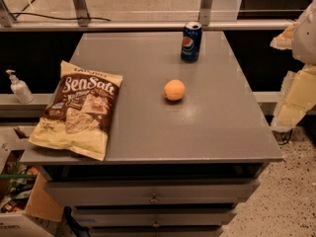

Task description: Pick brown chip bag

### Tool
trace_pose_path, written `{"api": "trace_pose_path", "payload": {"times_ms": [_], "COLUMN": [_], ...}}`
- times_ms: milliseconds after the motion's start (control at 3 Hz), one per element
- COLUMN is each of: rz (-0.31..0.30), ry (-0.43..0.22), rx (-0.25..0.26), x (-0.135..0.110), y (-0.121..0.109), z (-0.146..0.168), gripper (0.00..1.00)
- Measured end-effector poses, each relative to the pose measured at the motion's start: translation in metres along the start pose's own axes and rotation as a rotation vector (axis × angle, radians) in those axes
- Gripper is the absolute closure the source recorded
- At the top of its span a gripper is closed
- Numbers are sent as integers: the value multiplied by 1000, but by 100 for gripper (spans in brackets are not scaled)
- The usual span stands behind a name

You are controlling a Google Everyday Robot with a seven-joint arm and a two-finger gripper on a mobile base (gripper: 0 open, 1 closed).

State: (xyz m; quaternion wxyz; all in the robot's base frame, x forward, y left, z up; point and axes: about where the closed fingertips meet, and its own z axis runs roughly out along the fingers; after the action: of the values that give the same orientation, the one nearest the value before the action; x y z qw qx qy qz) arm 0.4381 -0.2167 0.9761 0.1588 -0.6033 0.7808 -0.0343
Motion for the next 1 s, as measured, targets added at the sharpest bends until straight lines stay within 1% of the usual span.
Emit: {"api": "trace_pose_path", "payload": {"times_ms": [333,667,1000], "rz": [0,-20,-95], "ry": [0,-46,-141], "rx": [0,2,-19], "x": [0,-8,-41], "y": [0,-6,-7], "z": [0,3,19], "gripper": [0,0,0]}}
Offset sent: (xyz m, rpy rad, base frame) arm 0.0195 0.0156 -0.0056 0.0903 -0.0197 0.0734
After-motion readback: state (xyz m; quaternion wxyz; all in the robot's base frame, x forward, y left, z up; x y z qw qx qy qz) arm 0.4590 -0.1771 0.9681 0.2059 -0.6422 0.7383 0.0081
